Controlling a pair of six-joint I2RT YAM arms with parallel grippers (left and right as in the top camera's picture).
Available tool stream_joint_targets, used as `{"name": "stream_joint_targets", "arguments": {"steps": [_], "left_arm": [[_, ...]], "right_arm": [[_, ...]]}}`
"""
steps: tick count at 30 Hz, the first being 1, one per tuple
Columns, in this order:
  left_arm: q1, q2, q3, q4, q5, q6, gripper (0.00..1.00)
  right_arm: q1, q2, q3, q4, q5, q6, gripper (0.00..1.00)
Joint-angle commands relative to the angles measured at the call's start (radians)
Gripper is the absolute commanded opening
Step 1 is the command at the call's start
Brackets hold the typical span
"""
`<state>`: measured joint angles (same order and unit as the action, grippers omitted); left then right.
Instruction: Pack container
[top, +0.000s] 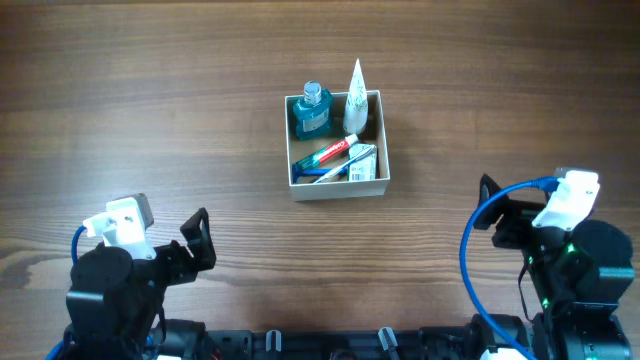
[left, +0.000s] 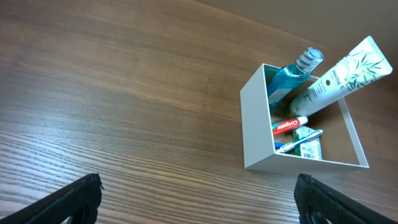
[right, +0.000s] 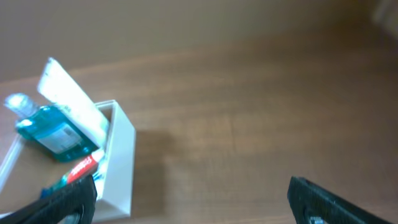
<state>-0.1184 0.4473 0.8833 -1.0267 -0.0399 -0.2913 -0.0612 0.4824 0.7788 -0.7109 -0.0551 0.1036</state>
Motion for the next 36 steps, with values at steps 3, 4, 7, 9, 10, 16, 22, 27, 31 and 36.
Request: {"name": "stream_joint_targets", "arguments": {"steps": [3,4,7,9,10,16,22,27,31,36], "left_arm": [[0.003,-0.005,-0.006,0.000,-0.013,-0.009,1.00],[0.003,-0.005,-0.006,0.000,-0.013,-0.009,1.00],[0.003,-0.005,-0.006,0.000,-0.014,-0.009,1.00],[0.003,-0.005,-0.006,0.000,-0.014,-0.009,1.00],[0.003,-0.005,-0.006,0.000,-0.013,-0.009,1.00],[0.003,-0.005,-0.006,0.000,-0.014,-0.009,1.00],[0.003,-0.005,-0.006,0.000,-0.013,-0.008,1.00],[0.003,-0.005,-0.006,0.000,-0.013,-0.009,1.00],[0.003,-0.005,-0.006,0.000,-0.013,-0.009,1.00],[0.003,-0.005,-0.006,0.000,-0.013,-0.009,1.00]], "right_arm": [[0.003,-0.026,-0.072,0.114,-0.121,-0.107,1.00],[0.003,-0.045,-0.095,0.137,-0.138,-0.104,1.00],[0.003,-0.125,-0.174,0.201,-0.184,-0.100,1.00],[0.005,-0.177,-0.221,0.239,-0.210,-0.100,1.00],[0.008,-0.207,-0.247,0.263,-0.216,-0.100,1.00],[0.023,-0.360,-0.365,0.384,-0.216,-0.100,1.00],[0.023,-0.436,-0.476,0.527,-0.216,-0.100,1.00],[0.023,-0.475,-0.578,0.679,-0.216,-0.101,1.00],[0.023,-0.479,-0.650,0.809,-0.208,-0.103,1.00],[0.026,-0.480,-0.734,0.945,-0.167,-0.104,1.00]]}}
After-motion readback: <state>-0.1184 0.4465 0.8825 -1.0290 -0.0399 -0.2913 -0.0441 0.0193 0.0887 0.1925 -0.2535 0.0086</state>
